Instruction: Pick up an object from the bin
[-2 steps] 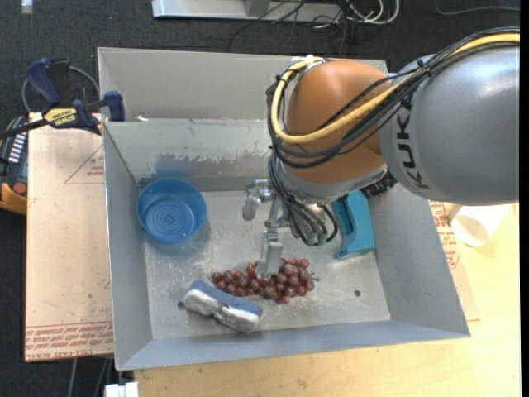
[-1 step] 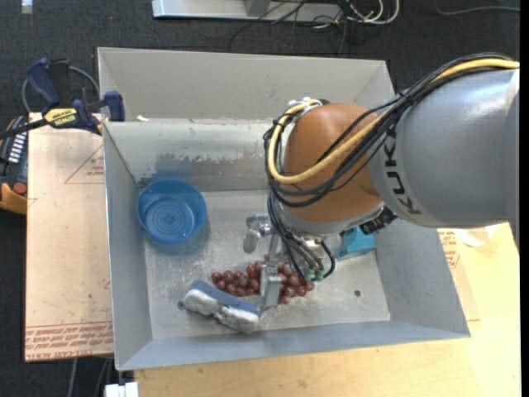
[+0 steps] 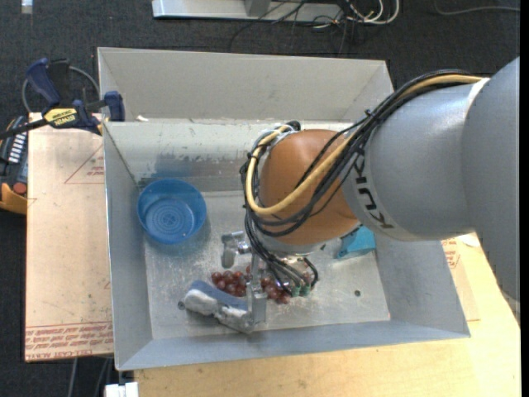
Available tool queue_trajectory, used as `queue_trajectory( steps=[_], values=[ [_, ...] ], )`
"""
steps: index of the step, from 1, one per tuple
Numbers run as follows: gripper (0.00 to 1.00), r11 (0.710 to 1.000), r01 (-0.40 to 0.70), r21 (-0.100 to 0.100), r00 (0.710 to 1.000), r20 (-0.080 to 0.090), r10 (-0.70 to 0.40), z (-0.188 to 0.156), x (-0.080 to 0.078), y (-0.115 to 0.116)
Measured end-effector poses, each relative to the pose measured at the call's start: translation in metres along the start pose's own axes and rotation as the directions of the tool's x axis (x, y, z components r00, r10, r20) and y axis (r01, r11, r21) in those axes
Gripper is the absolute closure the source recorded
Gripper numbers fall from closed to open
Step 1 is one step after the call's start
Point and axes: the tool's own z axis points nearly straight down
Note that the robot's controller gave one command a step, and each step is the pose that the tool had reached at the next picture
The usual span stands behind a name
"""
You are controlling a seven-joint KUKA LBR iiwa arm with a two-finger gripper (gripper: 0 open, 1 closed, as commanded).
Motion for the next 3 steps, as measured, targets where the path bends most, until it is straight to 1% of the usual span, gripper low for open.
queue_trajectory(
  steps=[1,2,3],
  values=[
    [0.00,0.999,-0.043,-0.001,0.999,-0.005,0.043,-0.005,0.001,-0.009],
    [0.00,0.994,-0.107,0.001,0.994,-0.001,0.107,0.001,-0.002,-0.012],
    [0.00,0.923,0.386,0.002,0.923,0.004,-0.386,0.062,-0.006,-0.043]
  ],
)
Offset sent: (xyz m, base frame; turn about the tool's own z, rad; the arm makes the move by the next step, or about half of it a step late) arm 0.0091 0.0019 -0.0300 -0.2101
